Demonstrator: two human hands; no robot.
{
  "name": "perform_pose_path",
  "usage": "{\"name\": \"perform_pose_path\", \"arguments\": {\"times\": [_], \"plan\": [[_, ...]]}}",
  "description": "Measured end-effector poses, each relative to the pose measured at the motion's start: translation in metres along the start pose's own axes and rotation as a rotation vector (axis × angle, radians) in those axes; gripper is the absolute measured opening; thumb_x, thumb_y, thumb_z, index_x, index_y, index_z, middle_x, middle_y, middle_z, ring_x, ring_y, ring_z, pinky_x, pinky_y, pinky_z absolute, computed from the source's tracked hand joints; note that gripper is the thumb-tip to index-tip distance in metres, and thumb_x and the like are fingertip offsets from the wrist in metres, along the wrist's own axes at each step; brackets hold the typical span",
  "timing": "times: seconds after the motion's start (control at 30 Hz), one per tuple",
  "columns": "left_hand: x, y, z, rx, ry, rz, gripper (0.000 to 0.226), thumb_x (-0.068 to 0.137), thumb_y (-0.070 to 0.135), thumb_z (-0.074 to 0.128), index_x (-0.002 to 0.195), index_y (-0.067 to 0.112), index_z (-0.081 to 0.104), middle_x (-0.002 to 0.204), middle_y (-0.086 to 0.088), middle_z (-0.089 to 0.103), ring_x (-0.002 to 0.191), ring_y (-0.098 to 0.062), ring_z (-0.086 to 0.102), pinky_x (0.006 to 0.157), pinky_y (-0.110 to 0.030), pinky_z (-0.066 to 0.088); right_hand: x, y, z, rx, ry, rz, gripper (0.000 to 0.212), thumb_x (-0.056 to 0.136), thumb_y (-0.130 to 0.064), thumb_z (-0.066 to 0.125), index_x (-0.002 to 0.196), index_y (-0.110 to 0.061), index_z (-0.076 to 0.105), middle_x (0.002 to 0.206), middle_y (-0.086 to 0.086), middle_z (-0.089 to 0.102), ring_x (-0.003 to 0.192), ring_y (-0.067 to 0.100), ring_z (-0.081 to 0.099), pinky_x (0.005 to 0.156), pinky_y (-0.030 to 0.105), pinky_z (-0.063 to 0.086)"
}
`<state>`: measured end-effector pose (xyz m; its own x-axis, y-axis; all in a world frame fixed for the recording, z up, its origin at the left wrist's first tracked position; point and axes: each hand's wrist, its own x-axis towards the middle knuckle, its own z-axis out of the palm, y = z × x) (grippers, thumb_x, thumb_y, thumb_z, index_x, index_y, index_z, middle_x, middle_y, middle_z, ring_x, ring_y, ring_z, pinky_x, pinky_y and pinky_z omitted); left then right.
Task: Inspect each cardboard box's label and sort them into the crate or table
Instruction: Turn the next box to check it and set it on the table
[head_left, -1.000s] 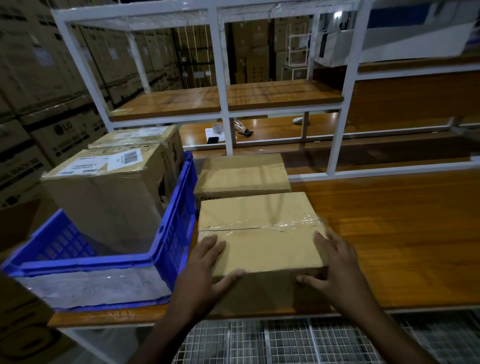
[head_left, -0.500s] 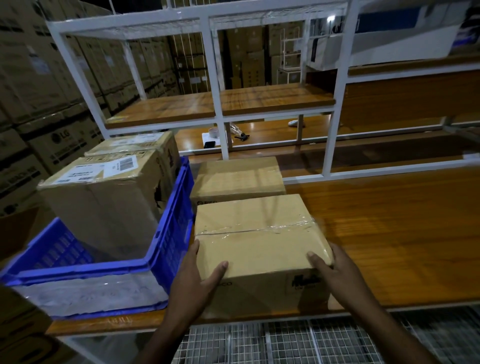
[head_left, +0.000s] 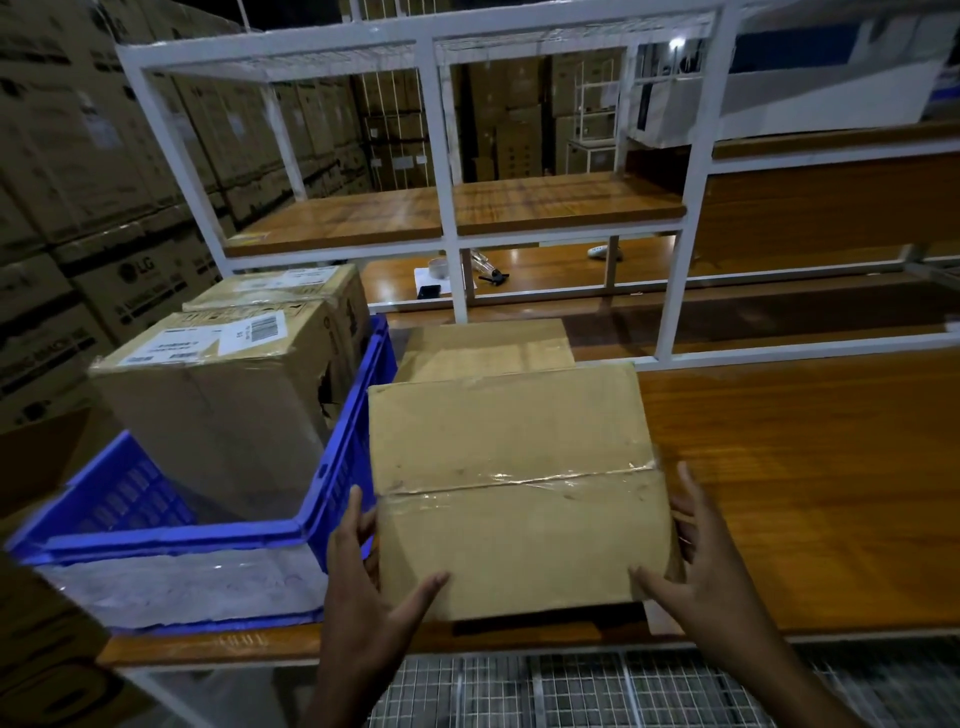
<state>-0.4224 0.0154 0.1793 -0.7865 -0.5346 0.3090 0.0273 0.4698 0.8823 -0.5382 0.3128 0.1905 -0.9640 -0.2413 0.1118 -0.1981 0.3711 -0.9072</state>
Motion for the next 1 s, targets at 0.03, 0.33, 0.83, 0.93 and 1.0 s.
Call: {"name": "perform_pose_path", "arguments": {"times": [0.03, 0.33, 0.83, 0.93, 1.0], "plan": [[0.000, 0.000, 0.001, -0.015, 0.011, 0.009, 0.126, 0.058, 0.020, 0.095, 0.148, 0.052, 0.012, 0.129, 0.021, 0.043, 0.112, 0.022, 0.047, 0.098, -0.033, 0.047, 0.000, -0.001, 0.003, -0.042, 0.018, -0.015, 0.126, 0.067, -0.010, 0.088, 0.137, -0.070, 0.002, 0.145, -0.016, 0.034, 0.130, 0.008, 0.039, 0.096, 0.031, 0.045], [-0.011, -0.028, -0.001, 0.011, 0.043, 0.130, 0.128, 0.052, 0.054, 0.091, 0.153, 0.055, 0.012, 0.111, 0.024, 0.050, 0.099, -0.002, 0.060, 0.083, -0.012, 0.051, -0.012, 0.023, 0.002, -0.213, 0.113, -0.058, 0.136, 0.063, -0.011, 0.090, 0.147, -0.057, -0.006, 0.130, -0.016, 0.033, 0.111, 0.007, 0.046, 0.085, 0.028, 0.049], [0.019, 0.010, 0.007, 0.296, 0.161, 0.235, 0.124, 0.062, 0.050, 0.090, 0.157, 0.030, 0.013, 0.153, 0.011, 0.027, 0.140, -0.027, 0.039, 0.105, -0.057, 0.046, 0.014, -0.006, 0.021, -0.277, 0.370, -0.151, 0.125, 0.066, -0.025, 0.088, 0.154, -0.038, 0.000, 0.152, 0.000, 0.022, 0.131, 0.027, 0.042, 0.088, 0.047, 0.054], [0.033, 0.033, 0.008, 0.373, 0.139, 0.343, 0.125, 0.062, 0.057, 0.086, 0.159, 0.020, 0.015, 0.164, 0.000, 0.019, 0.151, -0.020, 0.019, 0.118, -0.045, 0.026, 0.023, -0.021, 0.017, -0.356, 0.386, -0.282, 0.126, 0.063, -0.024, 0.091, 0.155, -0.033, 0.005, 0.158, -0.003, 0.014, 0.141, 0.022, 0.026, 0.095, 0.043, 0.048], [0.041, 0.040, 0.007, 0.426, 0.049, 0.397, 0.122, 0.064, 0.052, 0.087, 0.159, 0.023, 0.016, 0.167, 0.001, 0.014, 0.154, -0.016, 0.010, 0.119, -0.043, 0.021, 0.029, -0.031, 0.014, -0.417, 0.366, -0.338, 0.123, 0.062, -0.025, 0.091, 0.156, -0.029, 0.012, 0.161, -0.002, 0.010, 0.146, 0.021, 0.018, 0.098, 0.036, 0.039]]}}
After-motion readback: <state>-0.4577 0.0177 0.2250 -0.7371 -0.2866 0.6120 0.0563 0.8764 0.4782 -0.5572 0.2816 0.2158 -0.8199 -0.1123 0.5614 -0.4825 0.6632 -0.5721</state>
